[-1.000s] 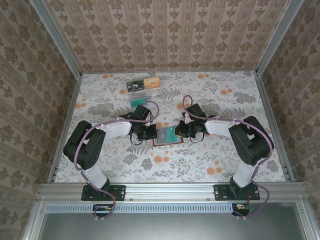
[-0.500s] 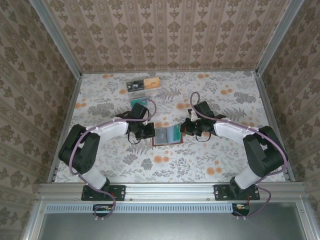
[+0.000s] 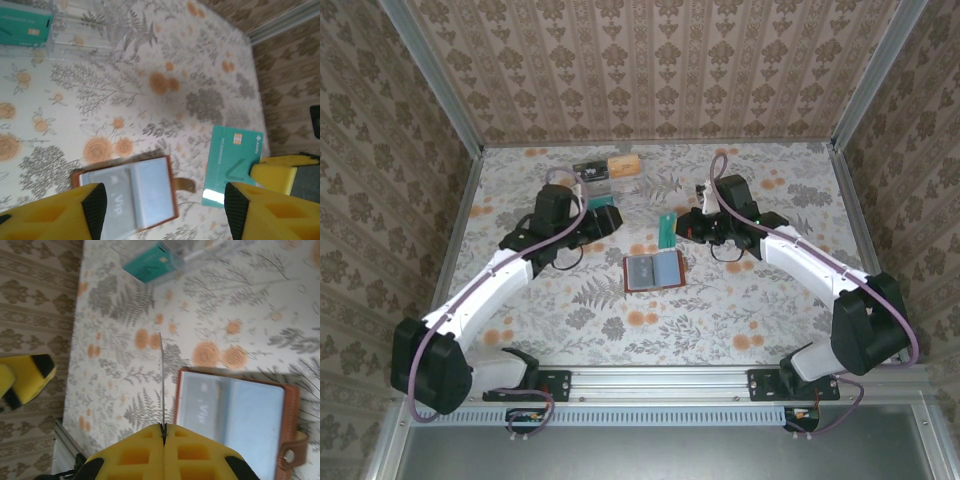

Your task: Take the credit cards out of the card holder

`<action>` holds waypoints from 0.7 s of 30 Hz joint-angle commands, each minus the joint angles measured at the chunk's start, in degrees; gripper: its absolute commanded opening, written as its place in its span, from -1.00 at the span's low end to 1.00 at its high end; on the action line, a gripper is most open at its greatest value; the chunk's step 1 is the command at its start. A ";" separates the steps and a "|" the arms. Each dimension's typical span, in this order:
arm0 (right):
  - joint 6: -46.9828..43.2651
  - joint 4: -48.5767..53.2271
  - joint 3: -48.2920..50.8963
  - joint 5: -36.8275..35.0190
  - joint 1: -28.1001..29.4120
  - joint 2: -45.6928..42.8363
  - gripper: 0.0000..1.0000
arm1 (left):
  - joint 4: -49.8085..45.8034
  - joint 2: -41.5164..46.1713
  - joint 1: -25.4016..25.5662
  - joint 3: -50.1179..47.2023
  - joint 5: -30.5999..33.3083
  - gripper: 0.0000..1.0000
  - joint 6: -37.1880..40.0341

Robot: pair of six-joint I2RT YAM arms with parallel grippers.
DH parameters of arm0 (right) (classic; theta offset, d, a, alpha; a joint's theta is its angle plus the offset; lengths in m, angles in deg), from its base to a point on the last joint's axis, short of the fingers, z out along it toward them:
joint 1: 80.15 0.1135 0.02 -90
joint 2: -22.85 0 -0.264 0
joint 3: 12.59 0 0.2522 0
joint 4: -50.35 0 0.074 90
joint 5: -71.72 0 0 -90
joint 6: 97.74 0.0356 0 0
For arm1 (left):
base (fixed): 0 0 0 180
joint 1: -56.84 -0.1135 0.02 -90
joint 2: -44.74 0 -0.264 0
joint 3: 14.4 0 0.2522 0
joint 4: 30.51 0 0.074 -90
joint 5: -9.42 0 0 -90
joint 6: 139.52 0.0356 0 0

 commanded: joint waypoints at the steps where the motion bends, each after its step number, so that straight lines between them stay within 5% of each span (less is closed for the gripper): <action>1: 1.13 -3.75 -2.73 5.36 -0.27 -1.17 -1.00 | 5.61 -1.64 -2.45 0.01 -11.03 0.33 -4.66; 8: 8.72 -17.16 -3.29 15.11 -0.27 0.72 -1.00 | 20.62 -3.22 -2.75 -3.19 -19.26 0.07 -12.20; 21: 15.01 -27.30 -3.91 22.03 -0.27 5.24 -1.00 | 27.14 -3.96 -2.66 -3.13 -26.05 -0.39 -13.76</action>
